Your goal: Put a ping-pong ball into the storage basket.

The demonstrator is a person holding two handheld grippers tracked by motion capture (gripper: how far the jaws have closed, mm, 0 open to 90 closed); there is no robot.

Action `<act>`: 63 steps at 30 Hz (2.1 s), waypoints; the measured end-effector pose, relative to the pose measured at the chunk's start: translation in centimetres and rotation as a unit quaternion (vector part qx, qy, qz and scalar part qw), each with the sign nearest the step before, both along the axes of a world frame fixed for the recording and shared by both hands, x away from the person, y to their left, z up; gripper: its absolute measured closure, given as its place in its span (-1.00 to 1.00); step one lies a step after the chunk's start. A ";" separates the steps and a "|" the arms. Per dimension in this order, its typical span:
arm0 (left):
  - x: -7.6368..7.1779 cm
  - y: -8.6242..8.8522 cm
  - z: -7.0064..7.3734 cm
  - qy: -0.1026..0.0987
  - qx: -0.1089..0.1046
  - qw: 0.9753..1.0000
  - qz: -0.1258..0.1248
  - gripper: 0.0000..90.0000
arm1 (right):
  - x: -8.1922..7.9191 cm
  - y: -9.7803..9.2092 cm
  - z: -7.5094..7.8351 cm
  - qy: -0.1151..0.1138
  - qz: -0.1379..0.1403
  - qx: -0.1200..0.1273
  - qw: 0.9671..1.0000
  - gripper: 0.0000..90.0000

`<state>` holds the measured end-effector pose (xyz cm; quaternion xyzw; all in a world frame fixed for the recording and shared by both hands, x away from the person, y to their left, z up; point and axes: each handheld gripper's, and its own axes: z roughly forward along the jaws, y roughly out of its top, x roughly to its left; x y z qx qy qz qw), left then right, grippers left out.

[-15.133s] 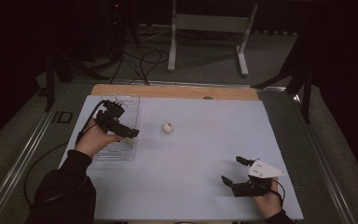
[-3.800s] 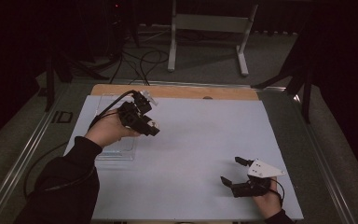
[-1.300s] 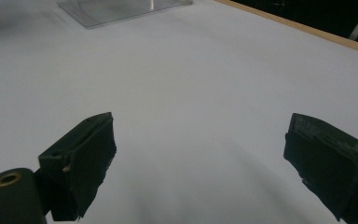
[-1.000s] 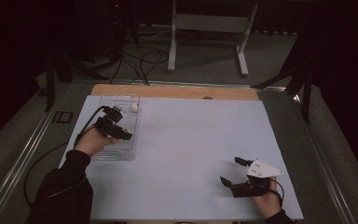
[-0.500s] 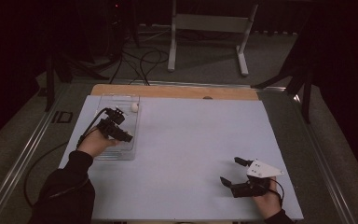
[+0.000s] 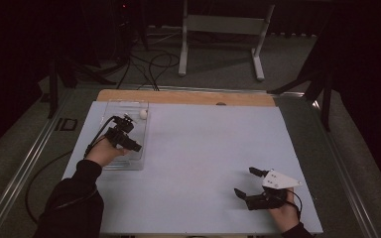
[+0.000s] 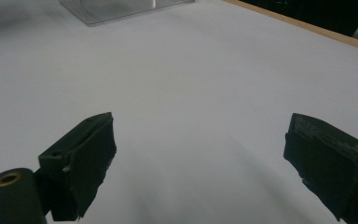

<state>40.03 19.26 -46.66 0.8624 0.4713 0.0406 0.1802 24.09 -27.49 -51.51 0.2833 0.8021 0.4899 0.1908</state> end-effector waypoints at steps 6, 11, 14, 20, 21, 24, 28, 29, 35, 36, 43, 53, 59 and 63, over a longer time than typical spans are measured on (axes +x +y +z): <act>0.1 0.1 -0.3 0.003 0.001 1.000 0.005 0.15 | 0.0 0.0 0.0 0.000 0.000 0.000 1.000 -0.81; 0.2 0.0 -0.3 0.002 0.000 1.000 0.005 0.14 | 0.0 0.0 0.0 0.001 0.000 0.000 1.000 -0.81; 0.2 -0.1 -0.2 0.004 0.002 1.000 0.012 0.04 | 0.0 0.0 0.0 0.000 -0.001 0.000 1.000 -0.81; 0.3 -0.1 0.0 0.000 0.015 1.000 0.026 -0.12 | 0.0 0.0 0.0 0.000 0.000 -0.001 1.000 -0.81; 0.3 -0.2 0.2 -0.003 0.016 0.999 0.030 -0.14 | 0.0 0.0 0.0 0.001 -0.001 0.000 1.000 -0.81; 0.3 -0.1 0.4 -0.004 0.016 0.999 0.032 -0.21 | 0.0 0.0 0.0 0.000 0.000 0.000 1.000 -0.81; 0.2 0.0 0.7 -0.006 0.012 0.999 0.030 -0.25 | 0.0 0.0 0.0 0.000 -0.002 0.000 1.000 -0.81; 0.1 -0.1 0.9 -0.010 0.013 0.999 0.032 -0.25 | 0.0 0.0 0.0 0.001 -0.001 0.000 1.000 -0.81; 0.0 0.0 1.6 -0.015 0.005 0.999 0.031 -0.34 | 0.0 0.0 0.0 0.001 0.000 -0.001 1.000 -0.81; 0.0 0.0 1.9 -0.018 -0.001 0.999 0.036 -0.36 | 0.0 0.0 0.0 0.002 0.000 -0.001 1.000 -0.81; -0.3 -0.2 2.7 -0.027 -0.013 0.999 0.029 -0.46 | 0.0 0.1 0.0 0.002 0.000 -0.002 1.000 -0.81; -0.5 -0.6 3.9 -0.026 -0.039 0.999 0.014 -0.99 | 0.0 0.1 0.0 0.002 0.000 -0.002 1.000 -0.81; -0.8 -0.9 4.5 -0.046 -0.047 0.998 0.006 -0.99 | 0.0 0.1 0.0 0.002 -0.001 -0.002 1.000 -0.81; -0.8 -1.2 4.6 -0.048 -0.050 0.998 0.007 -0.99 | 0.0 0.1 0.0 0.002 0.000 -0.003 1.000 -0.81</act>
